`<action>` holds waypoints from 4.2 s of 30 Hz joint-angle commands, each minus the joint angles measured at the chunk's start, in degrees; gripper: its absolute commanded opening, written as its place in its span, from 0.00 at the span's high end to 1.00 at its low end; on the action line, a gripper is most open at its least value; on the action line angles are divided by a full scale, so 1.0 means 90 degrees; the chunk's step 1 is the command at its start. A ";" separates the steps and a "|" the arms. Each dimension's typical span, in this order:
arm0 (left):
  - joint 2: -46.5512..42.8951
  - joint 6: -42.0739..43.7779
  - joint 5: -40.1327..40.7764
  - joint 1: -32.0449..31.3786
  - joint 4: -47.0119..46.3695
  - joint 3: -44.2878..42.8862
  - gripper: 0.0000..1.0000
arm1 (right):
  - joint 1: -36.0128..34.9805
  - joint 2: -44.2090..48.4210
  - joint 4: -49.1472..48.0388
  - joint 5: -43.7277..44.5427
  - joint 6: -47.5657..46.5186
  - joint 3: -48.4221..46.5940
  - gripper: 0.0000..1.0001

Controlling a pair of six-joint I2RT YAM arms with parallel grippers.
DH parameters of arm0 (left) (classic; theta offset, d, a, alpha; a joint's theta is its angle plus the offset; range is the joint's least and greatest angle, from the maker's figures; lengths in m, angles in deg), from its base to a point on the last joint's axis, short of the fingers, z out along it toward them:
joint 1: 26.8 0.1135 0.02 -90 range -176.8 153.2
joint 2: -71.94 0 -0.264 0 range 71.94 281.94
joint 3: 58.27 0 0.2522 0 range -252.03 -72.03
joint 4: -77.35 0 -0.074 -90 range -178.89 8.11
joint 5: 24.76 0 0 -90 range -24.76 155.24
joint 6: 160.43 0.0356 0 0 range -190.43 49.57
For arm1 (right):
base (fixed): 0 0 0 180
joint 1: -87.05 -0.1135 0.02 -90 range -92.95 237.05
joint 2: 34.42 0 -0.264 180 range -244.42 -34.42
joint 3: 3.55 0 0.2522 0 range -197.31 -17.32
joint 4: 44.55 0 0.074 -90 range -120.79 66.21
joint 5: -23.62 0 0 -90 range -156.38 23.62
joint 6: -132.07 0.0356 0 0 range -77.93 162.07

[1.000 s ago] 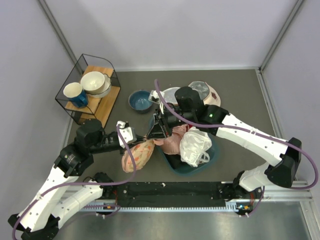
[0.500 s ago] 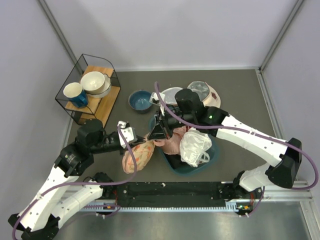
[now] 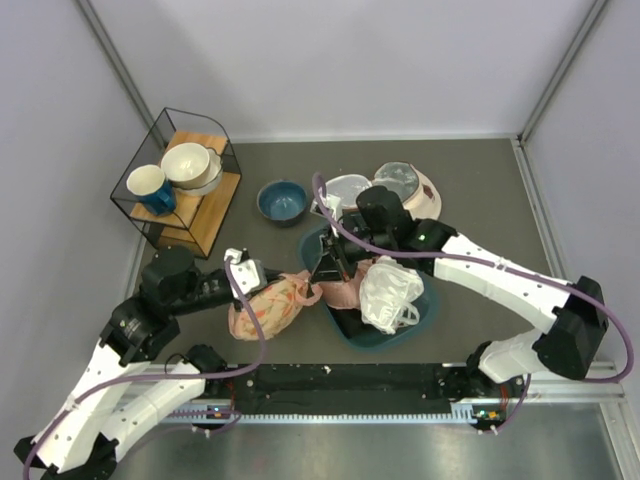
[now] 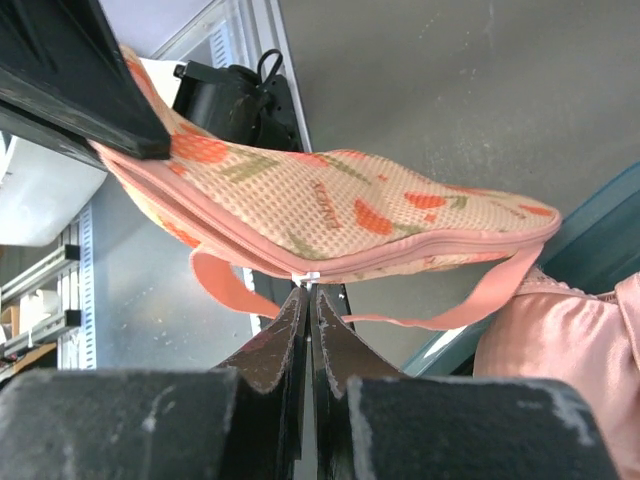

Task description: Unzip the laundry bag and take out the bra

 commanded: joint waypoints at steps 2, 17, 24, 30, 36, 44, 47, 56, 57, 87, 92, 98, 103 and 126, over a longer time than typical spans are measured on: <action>-0.0318 0.0168 0.0622 0.0002 -0.1015 -0.0241 1.00 | 0.0103 -0.0206 0.0058 0.0131 -0.0022 -0.0212 1.00; -0.1256 0.0235 0.4038 0.0002 -0.4054 0.0277 1.00 | 0.0552 -0.0822 -0.0801 -0.0201 0.0769 -0.1151 1.00; -0.1295 0.0226 0.4021 0.0002 -0.4337 0.0452 1.00 | 0.1088 -0.0647 -0.0968 -0.0104 0.0925 -0.0575 1.00; -0.1383 0.0216 0.4031 0.0002 -0.4386 0.0521 1.00 | 0.1841 -0.0178 -0.1066 -0.0045 0.1140 -0.0008 1.00; -0.1373 0.0158 0.4060 0.0002 -0.4425 0.0599 1.00 | 0.1910 0.0476 -0.0939 0.0150 0.1286 0.0012 1.00; -0.1470 -0.0495 0.4129 0.0002 -0.4386 0.1281 1.00 | 0.1910 0.1326 -0.0334 0.0598 0.1121 -0.0330 1.00; -0.1588 -0.1139 0.4080 0.0002 -0.4532 0.1808 0.94 | 0.1910 0.1414 -0.0236 0.0803 0.1004 -0.0262 1.00; -0.1618 -0.2059 0.3817 0.0002 -0.4221 0.1919 0.01 | 0.1822 0.1502 -0.0196 0.0385 0.0506 0.0177 1.00; -0.1347 -0.2011 0.3652 0.0002 -0.3901 0.1647 0.01 | 0.1802 0.1512 -0.0196 0.0327 0.0476 0.0178 1.00; 0.2006 -0.3055 -0.0530 -0.0193 -0.4640 0.0853 0.07 | 0.1636 0.1463 -0.0216 -0.0084 0.0554 -0.0174 1.00; 0.2035 -0.3474 0.0025 -0.0437 -0.5010 0.0931 0.05 | 0.1597 0.1405 -0.0216 -0.0035 0.0545 -0.0193 1.00; 0.1850 -0.4157 0.1509 -0.0993 -0.5021 0.0970 0.14 | 0.1558 0.1385 -0.0226 0.0062 0.0583 -0.0223 1.00; 0.1957 -0.4169 0.3353 -0.1842 -0.4777 0.0931 0.18 | 0.1568 0.1385 -0.0226 0.0072 0.0593 -0.0232 1.00; 0.1684 -0.3905 0.4050 -0.1961 -0.4699 0.1214 1.00 | 0.1587 0.1366 -0.0177 0.0559 0.0515 -0.0048 1.00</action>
